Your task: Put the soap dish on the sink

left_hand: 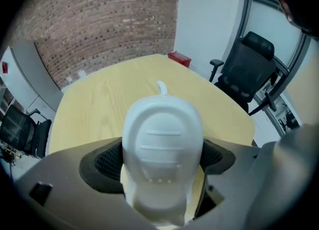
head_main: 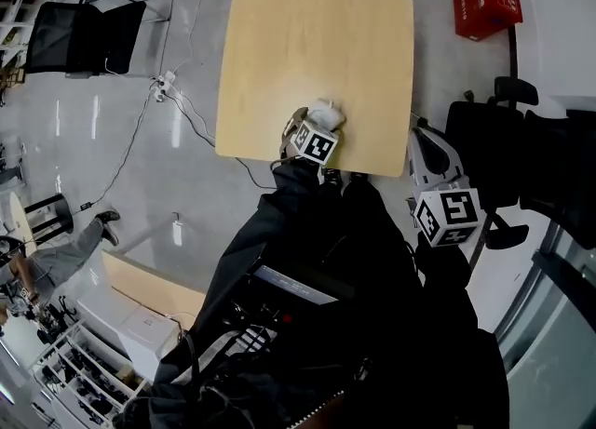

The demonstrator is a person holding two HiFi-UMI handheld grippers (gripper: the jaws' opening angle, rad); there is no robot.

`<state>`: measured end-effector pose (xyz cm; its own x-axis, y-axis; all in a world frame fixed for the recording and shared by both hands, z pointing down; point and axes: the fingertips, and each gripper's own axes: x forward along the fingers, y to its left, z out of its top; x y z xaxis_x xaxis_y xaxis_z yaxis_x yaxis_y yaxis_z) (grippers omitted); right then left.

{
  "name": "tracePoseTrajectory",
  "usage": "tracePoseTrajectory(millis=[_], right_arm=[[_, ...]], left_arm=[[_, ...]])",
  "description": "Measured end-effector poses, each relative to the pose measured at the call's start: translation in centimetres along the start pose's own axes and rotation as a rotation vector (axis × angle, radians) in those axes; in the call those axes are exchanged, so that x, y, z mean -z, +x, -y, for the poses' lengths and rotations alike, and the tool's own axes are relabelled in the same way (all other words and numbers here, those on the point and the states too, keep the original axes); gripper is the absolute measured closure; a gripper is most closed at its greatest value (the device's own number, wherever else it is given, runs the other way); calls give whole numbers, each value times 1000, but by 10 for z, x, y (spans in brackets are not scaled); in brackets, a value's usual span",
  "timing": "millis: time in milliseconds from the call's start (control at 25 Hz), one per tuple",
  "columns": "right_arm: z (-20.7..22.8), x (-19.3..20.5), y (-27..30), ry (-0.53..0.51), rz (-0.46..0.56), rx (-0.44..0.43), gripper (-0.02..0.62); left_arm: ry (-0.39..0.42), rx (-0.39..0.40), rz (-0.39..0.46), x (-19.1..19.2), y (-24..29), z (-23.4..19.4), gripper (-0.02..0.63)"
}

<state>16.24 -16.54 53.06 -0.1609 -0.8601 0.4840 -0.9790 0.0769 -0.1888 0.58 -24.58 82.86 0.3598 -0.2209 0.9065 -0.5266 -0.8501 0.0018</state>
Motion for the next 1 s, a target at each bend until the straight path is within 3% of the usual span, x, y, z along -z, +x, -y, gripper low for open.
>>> tracePoseTrajectory(millis=[200, 640, 760, 1000], right_arm=[[-1, 2, 5, -10, -16, 3, 589], [-7, -5, 9, -24, -8, -10, 589], [-10, -11, 10, -32, 8, -20, 589], [-19, -34, 15, -52, 60, -52, 589]], left_arm=[[-1, 11, -19, 10, 9, -1, 147], [46, 59, 60, 2, -5, 8, 146], [36, 29, 153, -11, -39, 2, 147], [-34, -17, 421, -69, -131, -14, 147]])
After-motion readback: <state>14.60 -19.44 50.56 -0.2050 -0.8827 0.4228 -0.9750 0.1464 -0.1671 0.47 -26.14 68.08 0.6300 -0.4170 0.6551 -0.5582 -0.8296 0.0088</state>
